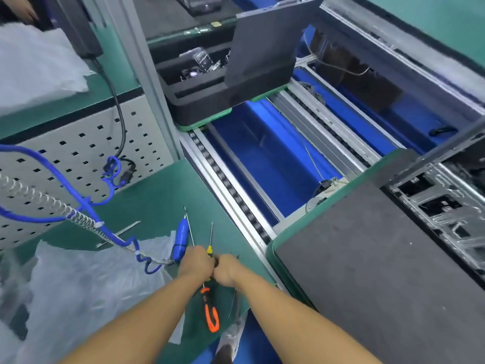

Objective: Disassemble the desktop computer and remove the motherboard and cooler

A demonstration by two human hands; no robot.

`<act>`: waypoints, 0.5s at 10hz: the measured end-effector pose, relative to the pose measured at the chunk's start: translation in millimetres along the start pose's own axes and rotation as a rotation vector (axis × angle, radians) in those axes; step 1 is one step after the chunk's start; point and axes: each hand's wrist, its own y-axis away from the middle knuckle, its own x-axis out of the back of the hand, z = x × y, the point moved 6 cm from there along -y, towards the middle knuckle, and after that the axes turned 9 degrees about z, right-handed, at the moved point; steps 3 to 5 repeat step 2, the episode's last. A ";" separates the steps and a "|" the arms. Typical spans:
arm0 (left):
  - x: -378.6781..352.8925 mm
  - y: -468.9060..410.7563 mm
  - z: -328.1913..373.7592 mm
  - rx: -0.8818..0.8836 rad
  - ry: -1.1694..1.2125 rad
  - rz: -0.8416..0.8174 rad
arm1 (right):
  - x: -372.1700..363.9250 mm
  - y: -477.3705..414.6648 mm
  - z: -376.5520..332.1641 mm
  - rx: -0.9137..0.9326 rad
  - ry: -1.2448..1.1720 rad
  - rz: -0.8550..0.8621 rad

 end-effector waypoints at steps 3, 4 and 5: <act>15.5 -4.9 23.5 -0.097 0.039 0.102 | 31.8 21.3 13.1 -0.021 -0.150 0.060; 15.5 -4.9 23.5 -0.097 0.039 0.102 | 31.8 21.3 13.1 -0.021 -0.150 0.060; 15.5 -4.9 23.5 -0.097 0.039 0.102 | 31.8 21.3 13.1 -0.021 -0.150 0.060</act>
